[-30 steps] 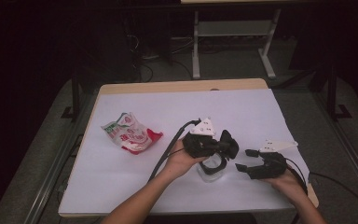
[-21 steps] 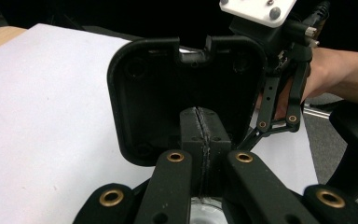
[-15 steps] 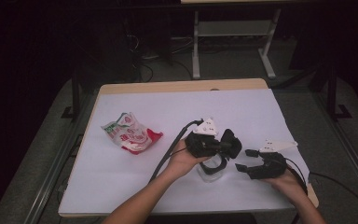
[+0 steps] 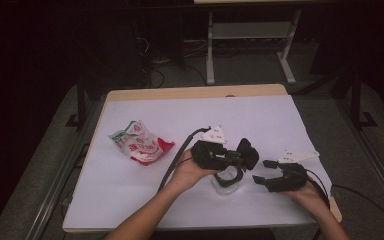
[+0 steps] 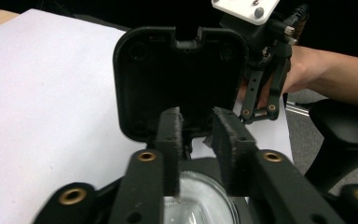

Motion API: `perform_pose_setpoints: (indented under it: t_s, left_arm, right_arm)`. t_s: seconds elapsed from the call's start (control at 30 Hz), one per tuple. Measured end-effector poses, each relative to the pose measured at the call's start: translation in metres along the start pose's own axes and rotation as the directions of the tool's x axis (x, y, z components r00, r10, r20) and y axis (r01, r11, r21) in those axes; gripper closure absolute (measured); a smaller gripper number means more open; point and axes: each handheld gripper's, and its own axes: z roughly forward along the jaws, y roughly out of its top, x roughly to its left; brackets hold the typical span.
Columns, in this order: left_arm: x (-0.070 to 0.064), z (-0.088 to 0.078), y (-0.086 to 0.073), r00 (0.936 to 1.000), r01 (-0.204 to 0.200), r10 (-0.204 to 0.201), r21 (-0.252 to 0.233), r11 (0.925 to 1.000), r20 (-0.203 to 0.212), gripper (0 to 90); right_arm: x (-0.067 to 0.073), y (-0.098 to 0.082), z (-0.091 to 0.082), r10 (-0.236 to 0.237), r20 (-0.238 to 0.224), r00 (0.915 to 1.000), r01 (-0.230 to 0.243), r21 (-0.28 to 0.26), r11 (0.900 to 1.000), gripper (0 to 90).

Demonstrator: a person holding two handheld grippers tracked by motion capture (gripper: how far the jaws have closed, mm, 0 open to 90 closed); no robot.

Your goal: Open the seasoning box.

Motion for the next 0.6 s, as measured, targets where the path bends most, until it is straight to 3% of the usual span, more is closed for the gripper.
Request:
perform_pose_setpoints:
  t_s: [0.17,0.3,0.5,0.6]
  left_arm:
    - [0.000,-0.013,-0.005,1.0000,0.008,-0.008,0.019,0.9998,-0.004,59.6]
    - [-0.001,-0.025,-0.011,0.9994,-0.013,0.014,0.023,0.9997,-0.030,49.7]
    - [0.002,-0.042,-0.021,0.9992,0.010,-0.009,0.034,0.9994,-0.038,40.2]
    - [0.002,-0.050,-0.028,0.9980,0.017,-0.014,0.042,0.9990,-0.062,35.9]
  right_arm:
    - [-0.001,0.001,0.000,0.009,-0.004,0.9999,-0.009,-0.009,1.000,25.8]
    - [-0.002,0.002,0.002,0.007,0.002,1.0000,-0.007,-0.006,1.000,25.8]
    - [-0.001,0.001,0.001,0.006,0.000,1.0000,-0.006,-0.003,1.000,25.9]
    - [-0.001,0.001,0.001,0.005,-0.001,1.0000,-0.005,-0.003,1.000,25.8]
